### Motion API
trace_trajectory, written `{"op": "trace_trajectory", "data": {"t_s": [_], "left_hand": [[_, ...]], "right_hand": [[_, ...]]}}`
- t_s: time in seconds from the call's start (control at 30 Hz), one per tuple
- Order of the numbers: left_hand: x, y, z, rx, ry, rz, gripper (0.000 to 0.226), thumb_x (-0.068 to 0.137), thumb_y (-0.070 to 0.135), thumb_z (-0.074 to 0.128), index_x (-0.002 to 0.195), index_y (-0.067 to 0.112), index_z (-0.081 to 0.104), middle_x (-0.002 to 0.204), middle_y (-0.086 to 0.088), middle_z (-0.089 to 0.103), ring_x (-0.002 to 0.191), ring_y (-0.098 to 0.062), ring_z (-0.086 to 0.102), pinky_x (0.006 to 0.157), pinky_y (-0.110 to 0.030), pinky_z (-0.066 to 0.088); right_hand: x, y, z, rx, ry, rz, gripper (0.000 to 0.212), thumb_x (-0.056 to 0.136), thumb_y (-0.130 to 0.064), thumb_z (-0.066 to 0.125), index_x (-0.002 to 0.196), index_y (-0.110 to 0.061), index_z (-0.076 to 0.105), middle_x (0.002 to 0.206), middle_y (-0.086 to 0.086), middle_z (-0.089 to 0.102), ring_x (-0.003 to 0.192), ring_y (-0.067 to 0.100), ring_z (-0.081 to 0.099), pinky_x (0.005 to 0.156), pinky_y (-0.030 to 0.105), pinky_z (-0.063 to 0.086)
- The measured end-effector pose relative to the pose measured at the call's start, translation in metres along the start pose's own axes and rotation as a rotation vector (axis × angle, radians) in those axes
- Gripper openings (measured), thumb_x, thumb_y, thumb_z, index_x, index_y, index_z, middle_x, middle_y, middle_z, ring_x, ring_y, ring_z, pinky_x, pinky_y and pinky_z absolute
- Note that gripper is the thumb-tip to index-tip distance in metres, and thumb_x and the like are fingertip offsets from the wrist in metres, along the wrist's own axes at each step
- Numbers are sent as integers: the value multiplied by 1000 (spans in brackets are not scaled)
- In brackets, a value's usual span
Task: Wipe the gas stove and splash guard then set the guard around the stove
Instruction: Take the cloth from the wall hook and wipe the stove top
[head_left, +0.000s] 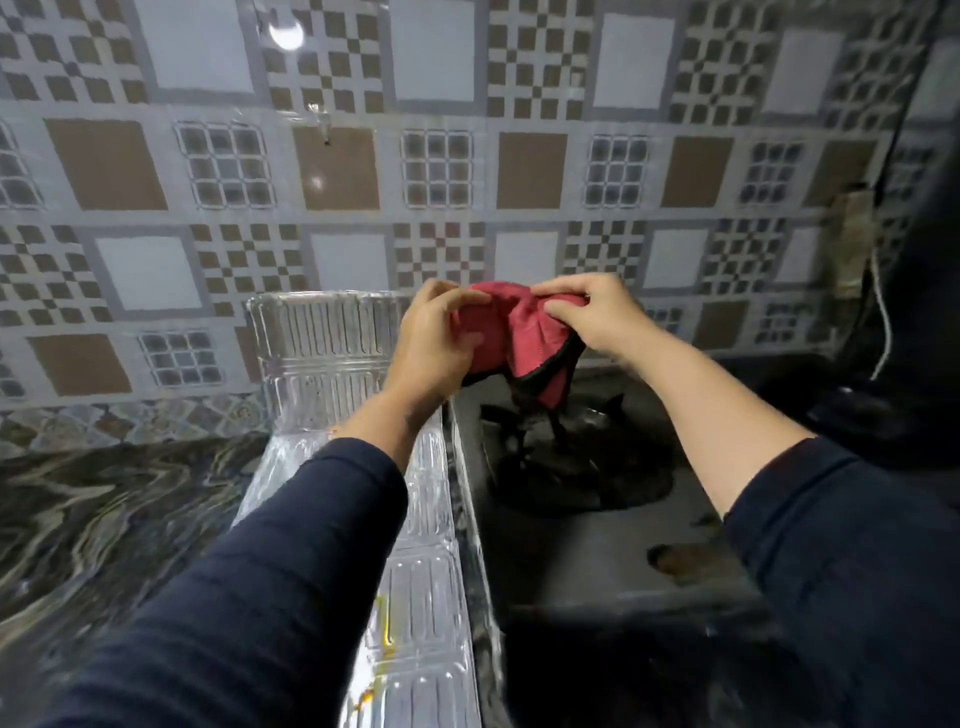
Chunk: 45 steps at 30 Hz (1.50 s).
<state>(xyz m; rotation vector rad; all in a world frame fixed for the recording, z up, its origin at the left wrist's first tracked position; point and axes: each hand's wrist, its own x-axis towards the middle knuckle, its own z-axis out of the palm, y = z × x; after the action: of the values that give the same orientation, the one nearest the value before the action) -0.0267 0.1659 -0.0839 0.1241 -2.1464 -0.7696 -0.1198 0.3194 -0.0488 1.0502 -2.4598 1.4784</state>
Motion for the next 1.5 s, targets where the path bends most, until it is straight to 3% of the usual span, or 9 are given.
{"op": "trace_trajectory", "data": {"t_s": [0.27, 0.4, 0.53, 0.67, 0.8, 1.0, 1.1, 1.3, 1.5], "left_hand": [[-77, 34, 38, 9, -94, -56, 42, 73, -8, 68, 107, 16, 69, 107, 3, 48, 92, -14, 48, 83, -22, 45], [-123, 32, 46, 24, -110, -112, 40, 66, -15, 69, 89, 18, 64, 98, 4, 52, 87, -17, 53, 81, -32, 51], [-157, 32, 45, -14, -10, -299, 50, 65, -18, 61, 86, 24, 44, 81, 6, 52, 74, -22, 55, 71, -46, 51], [-153, 46, 39, 45, 97, -262, 49, 66, -16, 44, 89, 27, 42, 79, 6, 46, 70, -17, 44, 65, -43, 46], [-160, 32, 31, 289, -151, -138, 40, 70, -10, 61, 101, 15, 54, 103, -3, 49, 85, -26, 54, 72, -42, 50], [-172, 19, 9, 375, -499, -226, 47, 71, 3, 64, 113, 23, 61, 111, -2, 50, 108, -23, 49, 92, -36, 45], [-164, 21, 0, 439, -640, -259, 55, 76, 8, 67, 128, 21, 54, 126, -6, 52, 121, -25, 44, 102, -40, 40], [-163, 27, -2, 442, -609, -285, 61, 78, -9, 43, 131, 19, 53, 135, -4, 52, 126, -24, 44, 100, -35, 41], [-165, 38, 12, 347, -624, -277, 38, 97, 9, 37, 129, 13, 57, 132, -10, 58, 121, -27, 52, 100, -32, 39]], "right_hand": [[-76, 47, -36, -184, -114, 0, 27, 90, -6, 58, 113, -16, 69, 107, -1, 59, 105, 9, 52, 93, 19, 35], [-114, 67, -37, -234, -139, -138, 27, 89, -5, 59, 112, -15, 70, 95, 1, 50, 93, 15, 52, 84, 11, 33], [-143, 77, -28, -220, -151, -309, 30, 86, 3, 59, 109, -12, 71, 88, 2, 47, 83, 12, 48, 76, -3, 30], [-148, 72, -24, -242, -104, -449, 30, 86, 3, 58, 110, -12, 70, 88, 0, 46, 81, 11, 49, 74, 4, 35], [-157, 72, -18, -260, -194, -479, 36, 84, 3, 59, 115, -14, 67, 89, -5, 46, 85, 12, 51, 80, 25, 44], [-169, 65, -1, -122, -413, -214, 34, 86, -35, 64, 119, -28, 64, 87, -8, 63, 81, 9, 57, 77, 23, 44], [-167, 64, 19, -190, -372, -272, 22, 90, -30, 58, 108, -25, 72, 97, -3, 62, 91, 15, 58, 89, 33, 46], [-190, 78, 61, -506, -489, -367, 46, 97, -42, 38, 138, -25, 48, 148, -7, 43, 139, 15, 33, 115, 36, 24], [-207, 88, 57, -731, -395, -268, 70, 90, -60, 16, 148, -23, 27, 157, -4, 26, 144, 20, 22, 115, 37, 16]]}}
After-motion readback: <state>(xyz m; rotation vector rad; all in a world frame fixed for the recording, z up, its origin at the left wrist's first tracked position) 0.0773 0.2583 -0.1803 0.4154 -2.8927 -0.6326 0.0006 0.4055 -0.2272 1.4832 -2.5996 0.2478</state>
